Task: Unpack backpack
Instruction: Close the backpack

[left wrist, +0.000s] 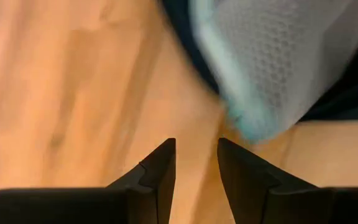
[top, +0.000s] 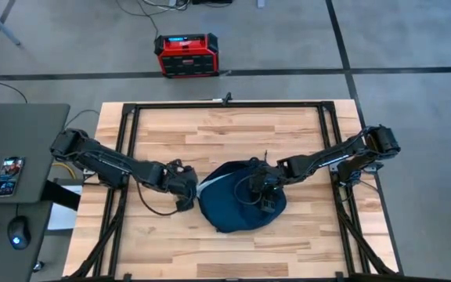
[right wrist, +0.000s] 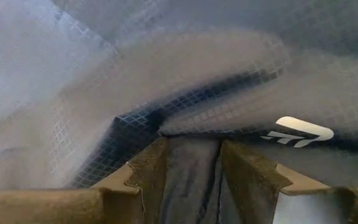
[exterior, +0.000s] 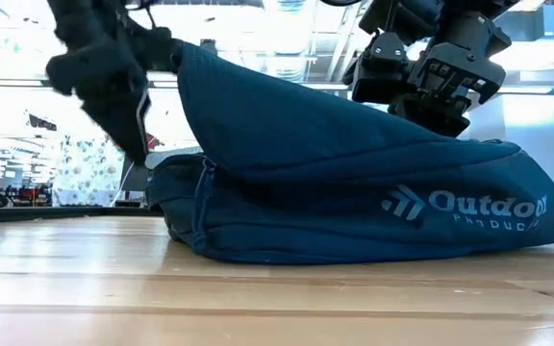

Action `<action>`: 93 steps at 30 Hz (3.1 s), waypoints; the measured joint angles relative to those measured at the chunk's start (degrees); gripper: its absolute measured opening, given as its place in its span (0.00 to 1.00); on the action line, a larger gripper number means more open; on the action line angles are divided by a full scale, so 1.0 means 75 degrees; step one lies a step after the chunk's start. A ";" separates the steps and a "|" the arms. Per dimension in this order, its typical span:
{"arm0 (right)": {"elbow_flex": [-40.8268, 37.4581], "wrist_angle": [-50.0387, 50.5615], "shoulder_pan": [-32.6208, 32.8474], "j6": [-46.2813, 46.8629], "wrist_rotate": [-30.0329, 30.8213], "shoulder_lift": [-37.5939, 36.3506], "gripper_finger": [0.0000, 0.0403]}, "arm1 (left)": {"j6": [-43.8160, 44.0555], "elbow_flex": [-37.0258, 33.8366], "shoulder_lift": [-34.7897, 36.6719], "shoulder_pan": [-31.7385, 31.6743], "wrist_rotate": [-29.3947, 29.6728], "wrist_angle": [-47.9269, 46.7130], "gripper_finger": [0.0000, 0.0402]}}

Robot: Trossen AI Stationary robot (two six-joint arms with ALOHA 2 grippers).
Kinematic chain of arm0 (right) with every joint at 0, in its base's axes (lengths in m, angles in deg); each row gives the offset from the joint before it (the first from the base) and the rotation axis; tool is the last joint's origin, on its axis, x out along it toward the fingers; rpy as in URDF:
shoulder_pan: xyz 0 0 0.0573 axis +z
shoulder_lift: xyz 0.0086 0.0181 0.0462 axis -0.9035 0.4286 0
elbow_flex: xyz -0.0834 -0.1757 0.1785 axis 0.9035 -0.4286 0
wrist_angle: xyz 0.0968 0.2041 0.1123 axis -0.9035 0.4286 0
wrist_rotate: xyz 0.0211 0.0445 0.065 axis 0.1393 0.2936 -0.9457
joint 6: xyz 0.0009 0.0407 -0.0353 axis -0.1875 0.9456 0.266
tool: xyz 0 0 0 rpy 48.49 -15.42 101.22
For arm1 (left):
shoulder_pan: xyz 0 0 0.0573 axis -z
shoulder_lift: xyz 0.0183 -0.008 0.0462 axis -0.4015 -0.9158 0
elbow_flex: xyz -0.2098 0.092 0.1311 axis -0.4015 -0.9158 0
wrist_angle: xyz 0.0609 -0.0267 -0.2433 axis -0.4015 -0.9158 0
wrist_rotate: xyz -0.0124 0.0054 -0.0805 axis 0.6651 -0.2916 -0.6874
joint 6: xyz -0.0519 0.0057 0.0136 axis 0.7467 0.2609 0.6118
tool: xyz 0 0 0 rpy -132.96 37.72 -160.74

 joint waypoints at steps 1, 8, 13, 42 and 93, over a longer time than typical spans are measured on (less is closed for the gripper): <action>0.0000 0.0005 0.0000 0.0004 -0.0002 0.0000 0.37 | -0.0044 -0.0188 0.0000 -0.0014 -0.0122 0.0524 0.26; 0.0000 0.0049 -0.0083 0.0041 -0.0029 -0.0003 0.37 | -0.0756 -0.0586 0.0006 -0.0088 -0.0142 0.3059 0.26; 0.0000 0.0023 -0.0186 0.0040 -0.0029 -0.0001 0.37 | -0.1329 -0.0582 -0.0070 -0.0107 -0.0565 0.4016 0.26; 0.0340 0.0451 -0.0303 0.0112 -0.0012 0.0006 0.37 | -0.1740 0.1808 -0.2319 -0.0486 -0.2937 0.2754 0.20; 0.0906 0.1588 -0.4104 -0.4154 -0.1498 -0.0717 0.37 | -0.6888 0.5052 -0.4335 -0.3836 -0.3573 0.1256 0.37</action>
